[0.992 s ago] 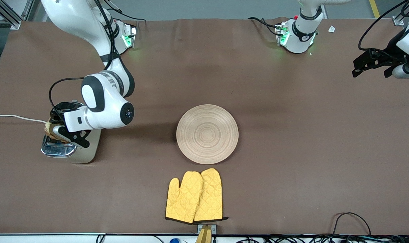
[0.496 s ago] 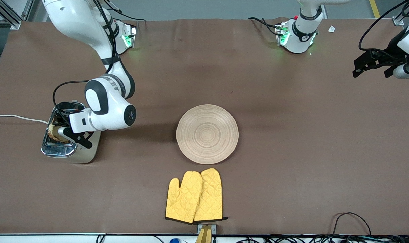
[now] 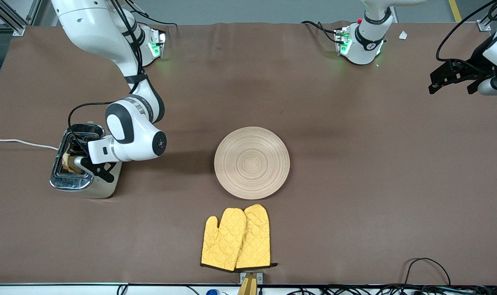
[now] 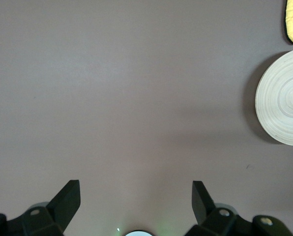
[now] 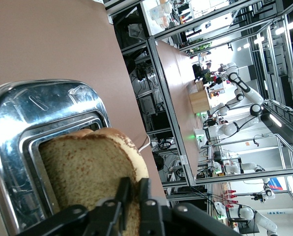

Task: Move plate and put bread in toaster
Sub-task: 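Open the right gripper and lift it away from the toaster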

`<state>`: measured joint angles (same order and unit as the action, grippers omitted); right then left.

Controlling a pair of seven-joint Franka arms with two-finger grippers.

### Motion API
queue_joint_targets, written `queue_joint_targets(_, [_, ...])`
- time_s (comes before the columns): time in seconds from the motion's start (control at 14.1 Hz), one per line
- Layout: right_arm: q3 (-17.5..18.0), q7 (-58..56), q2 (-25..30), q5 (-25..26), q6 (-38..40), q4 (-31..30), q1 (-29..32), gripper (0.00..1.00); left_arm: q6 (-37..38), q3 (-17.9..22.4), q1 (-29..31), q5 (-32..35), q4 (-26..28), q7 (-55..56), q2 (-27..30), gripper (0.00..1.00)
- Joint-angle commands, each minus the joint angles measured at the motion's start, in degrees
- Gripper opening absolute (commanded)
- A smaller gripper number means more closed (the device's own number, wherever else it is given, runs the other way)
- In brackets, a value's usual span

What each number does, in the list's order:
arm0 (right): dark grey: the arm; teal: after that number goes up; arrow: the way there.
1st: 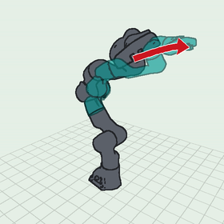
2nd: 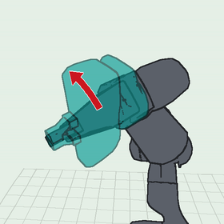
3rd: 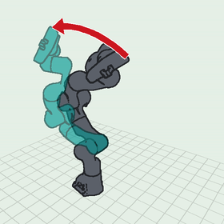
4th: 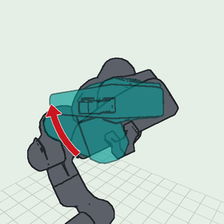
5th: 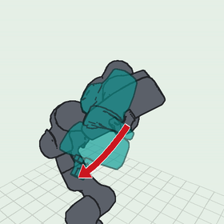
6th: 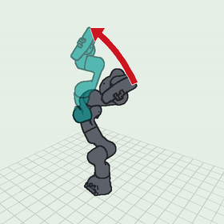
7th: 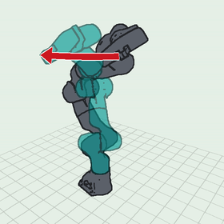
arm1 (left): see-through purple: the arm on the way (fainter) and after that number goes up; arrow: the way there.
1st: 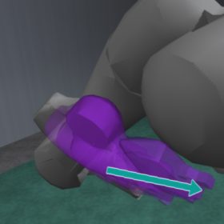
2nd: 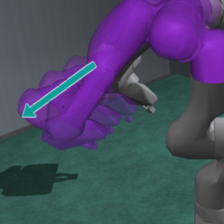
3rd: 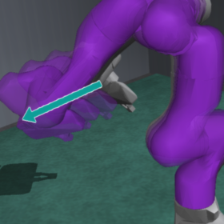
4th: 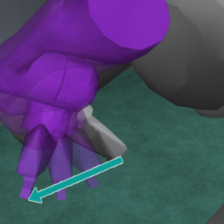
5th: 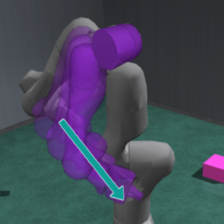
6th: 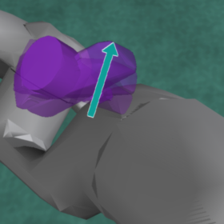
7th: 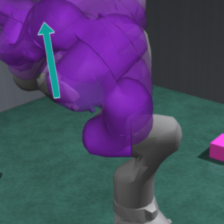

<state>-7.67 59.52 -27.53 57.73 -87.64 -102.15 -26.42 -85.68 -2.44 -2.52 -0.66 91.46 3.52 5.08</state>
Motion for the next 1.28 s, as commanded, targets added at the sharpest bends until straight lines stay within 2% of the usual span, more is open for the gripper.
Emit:
queue_joint_targets(0.0, [0.81, 0.69, 1.16, 1.77, -0.08, -0.68, 1.37, 0.82, 0.16, -0.03, 0.15, 1.01, -1.02, -0.35, 0.02, 1.0])
queue_joint_targets(0.07, [0.81, 0.59, 1.25, 1.68, 0.36, -0.6, 1.29, 0.91, 0.16, -0.03, 0.15, 1.1, -1.1, -0.62, -0.07, 1.0])
queue_joint_targets(0.21, [0.9, 0.33, 1.43, 1.51, 1.15, -0.25, 1.2, 0.99, 0.07, -0.03, 0.15, 1.1, -1.19, -0.53, -0.07, 1.0])
queue_joint_targets(0.43, [1.07, -1.24, 3.88, 0.63, 1.6, 0.63, 1.11, 1.0, 0.33, -0.02, 0.76, 1.1, -2.33, -0.62, -0.25, 1.0])
queue_joint_targets(0.5, [1.16, -3.25, 5.37, -1.03, 1.42, 1.33, 1.37, 1.0, 0.42, -0.03, 0.76, 1.1, -2.42, -0.62, -0.25, 1.0])
queue_joint_targets(0.85, [0.9, -11.34, 9.25, -15.52, 2.38, 10.81, 1.99, 1.0, 0.6, 0.06, 0.76, 1.1, -2.42, -0.62, 0.02, 1.0])
queue_joint_targets(1.06, [0.9, -16.79, 9.6, -23.6, 7.74, 19.42, 1.99, 1.0, 0.6, -0.11, 0.5, 1.1, -2.42, -0.27, 0.02, 1.0])
queue_joint_targets(1.2, [0.72, -18.04, 12.75, -30.63, 8.72, 22.25, 2.86, 1.0, 0.6, -0.11, 0.59, 1.1, -2.42, -0.44, -0.07, 1.0])
